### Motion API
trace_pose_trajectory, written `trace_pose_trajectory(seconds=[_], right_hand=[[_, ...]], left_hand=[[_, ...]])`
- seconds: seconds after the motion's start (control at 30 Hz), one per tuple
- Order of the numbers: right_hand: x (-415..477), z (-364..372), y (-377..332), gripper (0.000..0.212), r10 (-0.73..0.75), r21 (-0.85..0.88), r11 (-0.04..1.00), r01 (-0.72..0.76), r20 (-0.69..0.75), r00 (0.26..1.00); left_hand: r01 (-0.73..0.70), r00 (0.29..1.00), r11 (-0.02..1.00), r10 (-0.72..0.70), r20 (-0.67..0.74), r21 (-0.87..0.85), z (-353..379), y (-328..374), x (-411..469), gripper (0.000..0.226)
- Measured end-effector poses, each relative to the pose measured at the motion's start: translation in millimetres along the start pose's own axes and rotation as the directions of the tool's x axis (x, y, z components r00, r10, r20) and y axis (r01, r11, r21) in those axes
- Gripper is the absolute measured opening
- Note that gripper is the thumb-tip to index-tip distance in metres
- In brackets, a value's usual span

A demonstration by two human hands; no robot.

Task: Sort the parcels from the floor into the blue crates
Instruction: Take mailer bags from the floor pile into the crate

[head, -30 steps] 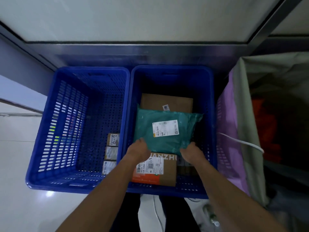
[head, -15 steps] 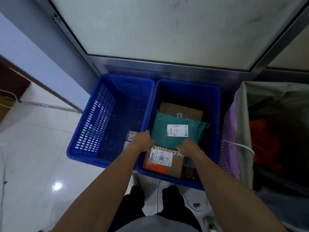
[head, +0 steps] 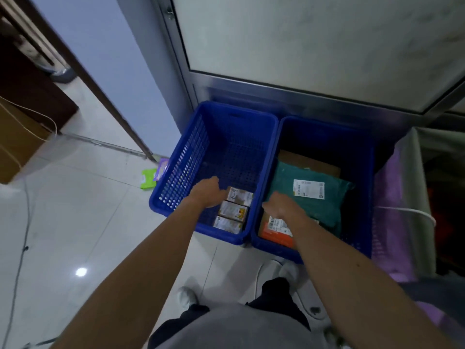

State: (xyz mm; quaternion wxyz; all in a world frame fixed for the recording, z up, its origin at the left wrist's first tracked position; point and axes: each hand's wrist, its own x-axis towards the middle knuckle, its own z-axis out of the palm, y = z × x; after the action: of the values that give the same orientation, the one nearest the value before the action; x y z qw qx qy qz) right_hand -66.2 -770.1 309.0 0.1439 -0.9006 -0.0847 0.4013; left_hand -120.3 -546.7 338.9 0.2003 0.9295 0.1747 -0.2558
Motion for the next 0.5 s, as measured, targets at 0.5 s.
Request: trace_pose_trajectory(seconds=[0.5], right_hand=[[-29,116,-245,0.041,-0.127,-0.097,0.987,0.127,0.003,0.992]], left_hand=[[0.104,0.992,0.982,-0.115,-0.059,-0.156,-73,-258,-49,0.04]])
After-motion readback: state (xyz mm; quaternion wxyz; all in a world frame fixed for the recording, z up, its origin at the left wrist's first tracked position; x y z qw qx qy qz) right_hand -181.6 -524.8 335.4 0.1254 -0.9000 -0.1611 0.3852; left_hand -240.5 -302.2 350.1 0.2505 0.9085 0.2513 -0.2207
